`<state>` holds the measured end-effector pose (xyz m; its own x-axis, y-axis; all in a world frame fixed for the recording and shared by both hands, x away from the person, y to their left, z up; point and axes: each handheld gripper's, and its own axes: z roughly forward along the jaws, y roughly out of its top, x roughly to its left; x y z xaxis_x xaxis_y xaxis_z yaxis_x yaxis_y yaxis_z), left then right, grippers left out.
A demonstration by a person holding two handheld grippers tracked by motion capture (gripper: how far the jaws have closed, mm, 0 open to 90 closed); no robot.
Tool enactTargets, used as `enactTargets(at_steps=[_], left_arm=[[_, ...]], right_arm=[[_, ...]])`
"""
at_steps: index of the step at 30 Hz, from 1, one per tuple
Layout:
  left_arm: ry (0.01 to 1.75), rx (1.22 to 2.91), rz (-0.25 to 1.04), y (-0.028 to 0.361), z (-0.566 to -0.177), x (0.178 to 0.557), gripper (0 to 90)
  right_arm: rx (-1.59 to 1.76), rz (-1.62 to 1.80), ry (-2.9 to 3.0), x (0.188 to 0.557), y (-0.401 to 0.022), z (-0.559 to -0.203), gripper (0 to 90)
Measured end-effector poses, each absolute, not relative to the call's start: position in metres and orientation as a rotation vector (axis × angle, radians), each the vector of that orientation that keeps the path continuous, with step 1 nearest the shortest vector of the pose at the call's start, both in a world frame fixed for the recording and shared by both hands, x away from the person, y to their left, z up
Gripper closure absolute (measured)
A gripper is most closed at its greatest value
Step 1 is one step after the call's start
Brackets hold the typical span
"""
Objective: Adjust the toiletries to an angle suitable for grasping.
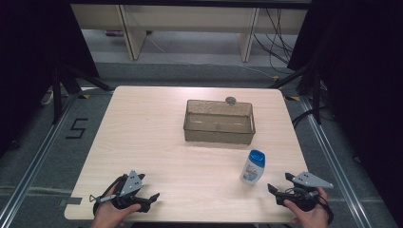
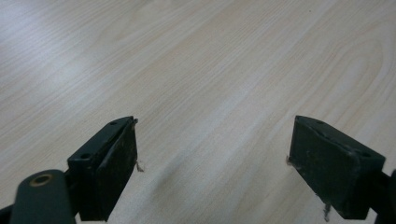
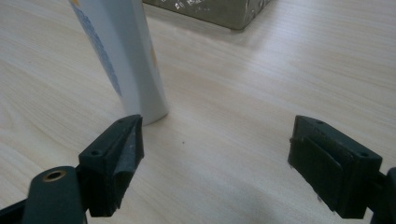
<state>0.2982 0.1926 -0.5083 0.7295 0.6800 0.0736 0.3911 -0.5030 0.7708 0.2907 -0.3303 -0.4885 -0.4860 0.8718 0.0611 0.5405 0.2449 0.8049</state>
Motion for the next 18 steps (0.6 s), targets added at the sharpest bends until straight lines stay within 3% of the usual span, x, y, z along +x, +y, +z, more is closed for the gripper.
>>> enactTargets(at_steps=[18], left_arm=[[0.795, 2.161, 0.476, 0.1935, -0.5073, 0.2984, 15.0]], right_arm=[[1.282, 1.202, 2.083, 0.2897, -0.3298, -0.485, 21.9]])
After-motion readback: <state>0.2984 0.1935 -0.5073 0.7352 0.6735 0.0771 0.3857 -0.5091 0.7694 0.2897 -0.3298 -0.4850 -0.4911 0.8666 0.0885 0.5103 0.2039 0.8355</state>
